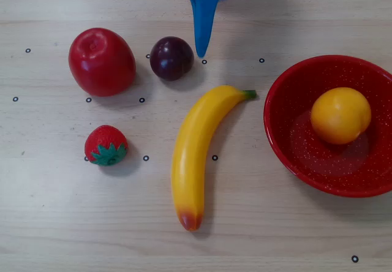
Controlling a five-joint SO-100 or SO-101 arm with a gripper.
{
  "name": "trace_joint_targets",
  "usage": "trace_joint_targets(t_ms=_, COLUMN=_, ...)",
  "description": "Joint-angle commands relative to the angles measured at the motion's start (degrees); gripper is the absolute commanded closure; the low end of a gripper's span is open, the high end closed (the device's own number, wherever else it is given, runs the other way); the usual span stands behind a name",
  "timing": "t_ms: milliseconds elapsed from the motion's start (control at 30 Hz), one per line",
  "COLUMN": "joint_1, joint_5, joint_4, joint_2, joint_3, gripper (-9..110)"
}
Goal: Put the peach in the red bowl.
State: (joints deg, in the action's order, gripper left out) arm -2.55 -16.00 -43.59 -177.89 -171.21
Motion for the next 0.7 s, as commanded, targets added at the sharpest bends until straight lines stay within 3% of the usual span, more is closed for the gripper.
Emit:
trace_joint_targets(t_ms=0, joint_1=-1.6, joint_5=-1.5, joint_4=4.0, joint_2=-2.0, joint_3=-0.9, gripper=101)
trace_joint_targets(t_ms=167, joint_1=-1.8, joint_5=-1.6, joint_4=4.9, joint_2=-5.7, joint_3=-7.4, gripper=101)
trace_joint_targets(t_ms=467, joint_1=-1.2, joint_5=3.5, joint_4=-7.4, joint_2=-7.1, joint_3=-7.5, gripper=101)
trace_joint_targets(t_ms=667, joint_1=-0.7, joint_5=4.7, joint_4=-7.5, joint_2=-7.1, joint_3=-7.5, gripper=101)
